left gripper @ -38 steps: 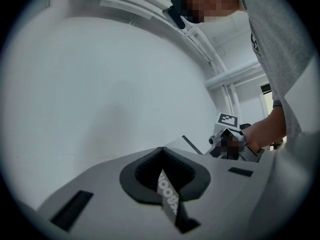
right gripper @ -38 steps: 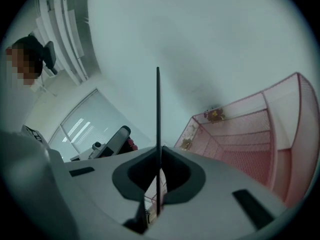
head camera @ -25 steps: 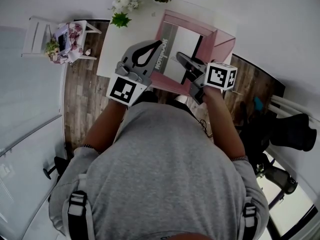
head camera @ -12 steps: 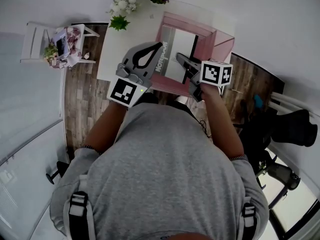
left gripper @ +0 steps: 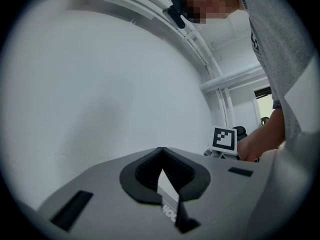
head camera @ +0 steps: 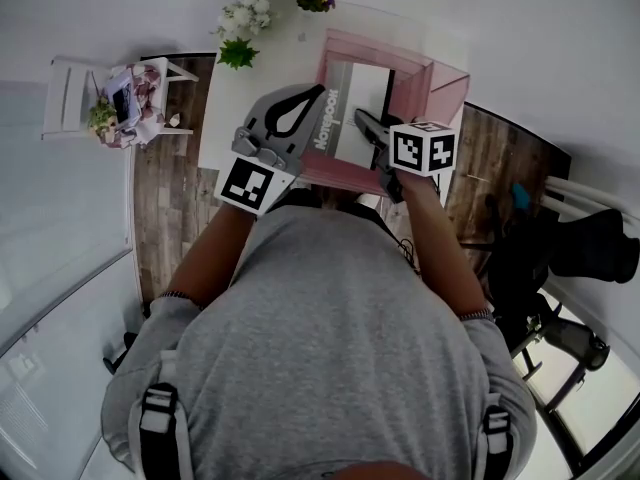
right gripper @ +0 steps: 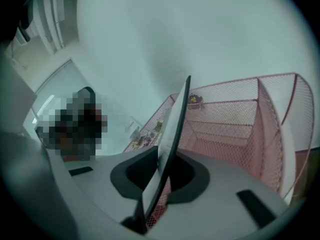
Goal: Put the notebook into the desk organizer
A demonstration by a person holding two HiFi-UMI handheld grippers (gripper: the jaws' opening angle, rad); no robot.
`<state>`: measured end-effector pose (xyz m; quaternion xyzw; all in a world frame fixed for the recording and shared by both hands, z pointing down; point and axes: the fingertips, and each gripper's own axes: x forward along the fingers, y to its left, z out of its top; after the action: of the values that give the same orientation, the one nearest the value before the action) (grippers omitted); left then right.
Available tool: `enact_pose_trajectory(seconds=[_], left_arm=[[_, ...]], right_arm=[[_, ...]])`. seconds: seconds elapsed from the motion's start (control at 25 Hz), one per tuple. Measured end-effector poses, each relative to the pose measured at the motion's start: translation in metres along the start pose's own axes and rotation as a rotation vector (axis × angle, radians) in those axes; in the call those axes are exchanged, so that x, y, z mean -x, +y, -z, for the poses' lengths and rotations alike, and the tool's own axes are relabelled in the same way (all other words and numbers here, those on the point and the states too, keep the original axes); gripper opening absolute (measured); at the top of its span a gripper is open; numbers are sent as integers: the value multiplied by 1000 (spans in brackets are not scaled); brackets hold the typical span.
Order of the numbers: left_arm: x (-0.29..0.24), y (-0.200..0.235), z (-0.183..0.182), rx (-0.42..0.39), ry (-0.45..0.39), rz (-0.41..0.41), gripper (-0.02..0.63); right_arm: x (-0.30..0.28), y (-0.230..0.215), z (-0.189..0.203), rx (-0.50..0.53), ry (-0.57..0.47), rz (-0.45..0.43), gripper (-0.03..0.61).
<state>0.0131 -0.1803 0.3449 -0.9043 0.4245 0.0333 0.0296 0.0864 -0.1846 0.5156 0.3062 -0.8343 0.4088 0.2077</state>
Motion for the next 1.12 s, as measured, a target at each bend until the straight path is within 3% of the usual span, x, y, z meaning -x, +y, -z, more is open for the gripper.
enact_pose_trajectory(seconds=[0.32, 1.12], left_arm=[[-1, 4, 0, 4, -3, 50, 18], [3, 15, 5, 14, -15, 139, 19]], right_arm=[[-3, -3, 1, 151, 51, 126, 87], [-12, -24, 12, 363, 119, 386, 187]])
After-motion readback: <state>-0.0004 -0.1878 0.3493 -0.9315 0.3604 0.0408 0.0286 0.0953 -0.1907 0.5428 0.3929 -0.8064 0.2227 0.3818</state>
